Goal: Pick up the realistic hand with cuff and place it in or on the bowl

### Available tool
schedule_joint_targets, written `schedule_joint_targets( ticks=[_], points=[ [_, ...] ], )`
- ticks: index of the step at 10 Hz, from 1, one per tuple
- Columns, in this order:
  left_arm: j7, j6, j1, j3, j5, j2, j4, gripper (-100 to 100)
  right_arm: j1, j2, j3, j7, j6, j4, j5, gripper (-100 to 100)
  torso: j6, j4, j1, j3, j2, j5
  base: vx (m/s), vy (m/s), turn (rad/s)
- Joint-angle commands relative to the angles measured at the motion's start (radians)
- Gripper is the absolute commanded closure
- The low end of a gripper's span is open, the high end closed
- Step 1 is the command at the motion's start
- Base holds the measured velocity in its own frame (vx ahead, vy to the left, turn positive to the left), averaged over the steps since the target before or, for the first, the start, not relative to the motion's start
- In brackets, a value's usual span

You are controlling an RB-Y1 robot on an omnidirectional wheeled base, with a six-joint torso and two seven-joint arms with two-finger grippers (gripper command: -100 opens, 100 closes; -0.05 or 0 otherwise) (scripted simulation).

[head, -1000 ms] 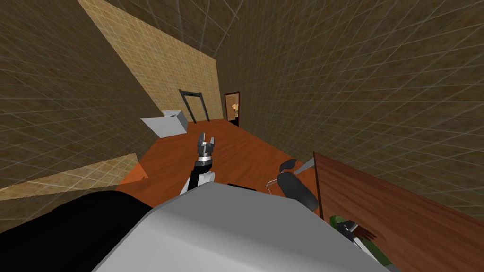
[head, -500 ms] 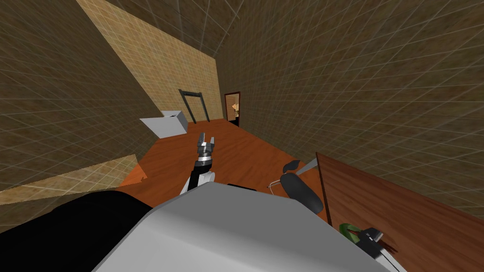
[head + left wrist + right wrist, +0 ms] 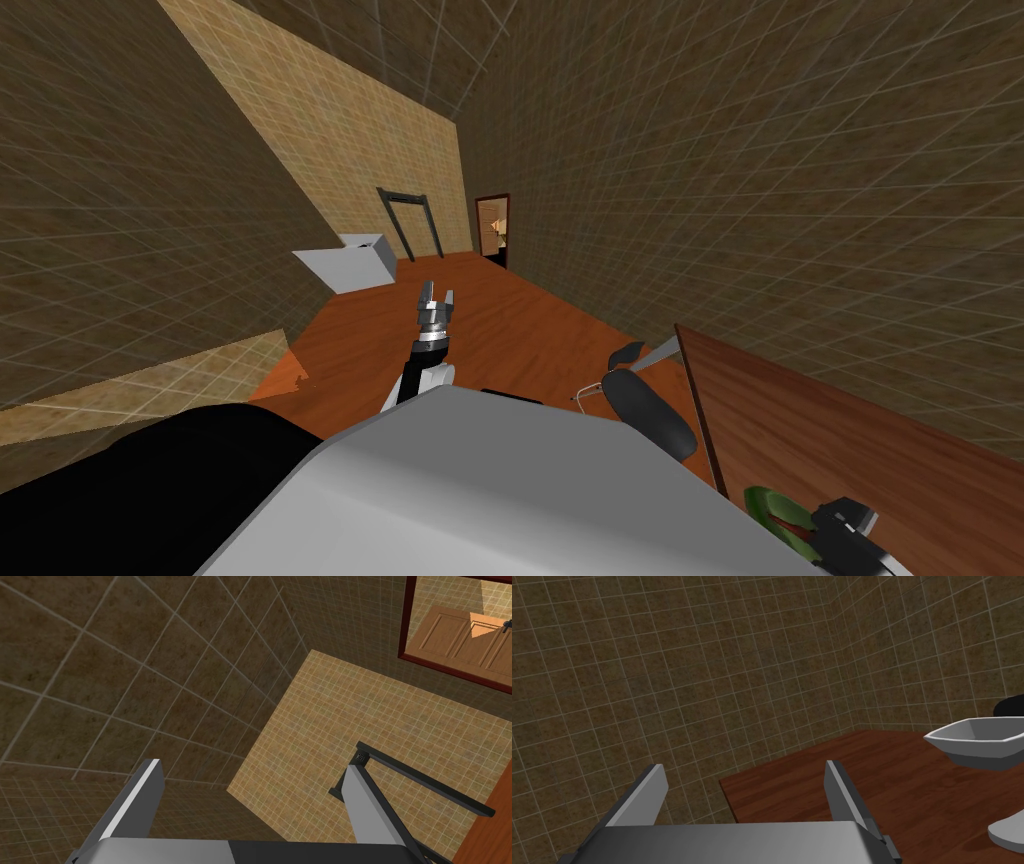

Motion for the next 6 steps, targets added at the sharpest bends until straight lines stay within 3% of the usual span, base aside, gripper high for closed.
schedule_joint_targets(
  ticks=[1, 6],
  points=[
    [0.000, 0.000, 0.000, 0.000, 0.000, 0.000, 0.000, 0, 0.000, 0.000, 0.000, 0.000, 0.000, 0.000, 0.000, 0, 0.000, 0.000, 0.000, 0.000, 0.000, 0.000, 0.003, 0.012, -0.002],
    [0.000, 0.000, 0.000, 0.000, 0.000, 0.000, 0.000, 0, 0.000, 0.000, 0.000, 0.000, 0.000, 0.000, 0.000, 0, 0.000, 0.000, -0.005, 0.001, 0.001, -0.001, 0.000, 0.000, 0.000]
  ],
)
